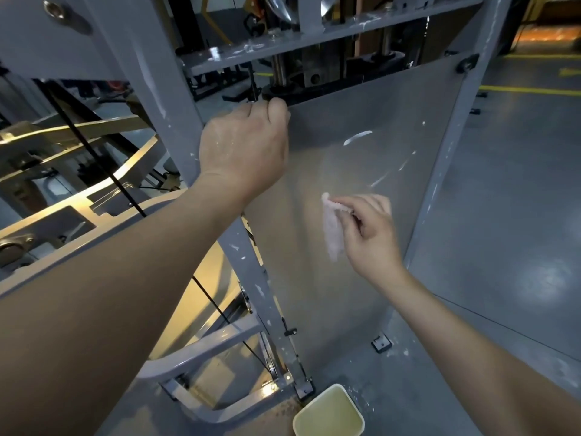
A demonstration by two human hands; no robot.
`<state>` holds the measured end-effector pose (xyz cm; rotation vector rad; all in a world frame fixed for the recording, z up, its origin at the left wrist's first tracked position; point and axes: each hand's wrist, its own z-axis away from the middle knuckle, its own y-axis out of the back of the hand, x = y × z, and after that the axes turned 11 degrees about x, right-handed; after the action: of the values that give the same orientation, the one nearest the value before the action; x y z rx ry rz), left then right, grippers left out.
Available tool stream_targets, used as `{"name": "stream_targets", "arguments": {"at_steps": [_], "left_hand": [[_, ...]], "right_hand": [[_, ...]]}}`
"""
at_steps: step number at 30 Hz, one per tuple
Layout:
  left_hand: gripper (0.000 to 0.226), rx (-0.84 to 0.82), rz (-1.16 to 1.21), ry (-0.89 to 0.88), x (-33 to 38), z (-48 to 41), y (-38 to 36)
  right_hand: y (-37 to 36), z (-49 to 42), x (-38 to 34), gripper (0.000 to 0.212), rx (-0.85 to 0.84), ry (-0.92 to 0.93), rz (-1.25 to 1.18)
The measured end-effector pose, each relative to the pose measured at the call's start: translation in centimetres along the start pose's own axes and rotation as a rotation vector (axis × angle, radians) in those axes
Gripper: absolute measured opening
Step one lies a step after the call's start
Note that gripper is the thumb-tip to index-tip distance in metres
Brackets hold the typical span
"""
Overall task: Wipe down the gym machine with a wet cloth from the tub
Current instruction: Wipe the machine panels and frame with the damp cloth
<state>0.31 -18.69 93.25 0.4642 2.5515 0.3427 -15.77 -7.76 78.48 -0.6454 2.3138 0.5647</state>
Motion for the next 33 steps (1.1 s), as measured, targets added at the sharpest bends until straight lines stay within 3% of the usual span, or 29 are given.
{"name": "stream_targets", "arguments": {"at_steps": [4,7,10,12,17,21,24,29,31,33], "left_hand": [[0.024,0.017,-0.027,0.002,-0.1,-0.1,0.1],[0.023,0.042,-0.028,-0.017,-0.1,0.0,-0.1],[0.025,0.052,-0.026,-0.011,-0.2,0.0,-0.2],[0.026,0.071,-0.043,-0.011,-0.3,0.0,-0.4],[0.028,0.088,-0.035,-0.007,-0.2,0.1,-0.5],[0.027,0.089,-0.05,-0.008,-0.3,0.1,-0.6],[0.025,0.074,-0.085,-0.018,-0.2,0.0,-0.5],[0.019,0.062,-0.128,-0.036,-0.3,0.1,-0.6],[0.021,0.065,-0.114,-0.031,-0.3,0.2,-0.6],[0.023,0.069,-0.118,-0.031,-0.3,0.1,-0.6]], "right_hand": [[0.6,-1.6,-2.0,0.02,-0.274,-0.004,-0.073],[-0.9,-3.9,-2.4,0.015,-0.092,0.002,-0.075],[-2.7,-4.9,-1.4,0.004,0.2,0.043,0.088],[-3.7,-4.6,-1.2,0.006,0.272,0.088,0.179],[-5.3,-3.3,-1.6,0.011,0.299,0.017,0.027],[-6.4,-1.1,-0.1,0.031,0.238,0.186,0.024],[-6.7,-1.9,0.3,0.025,0.172,0.255,0.002],[-6.1,-6.0,-2.7,0.022,0.315,0.332,0.011],[-6.5,-4.2,-1.9,0.023,0.237,0.415,0.066],[-6.9,-1.0,0.4,0.025,0.052,0.522,0.119]]}}
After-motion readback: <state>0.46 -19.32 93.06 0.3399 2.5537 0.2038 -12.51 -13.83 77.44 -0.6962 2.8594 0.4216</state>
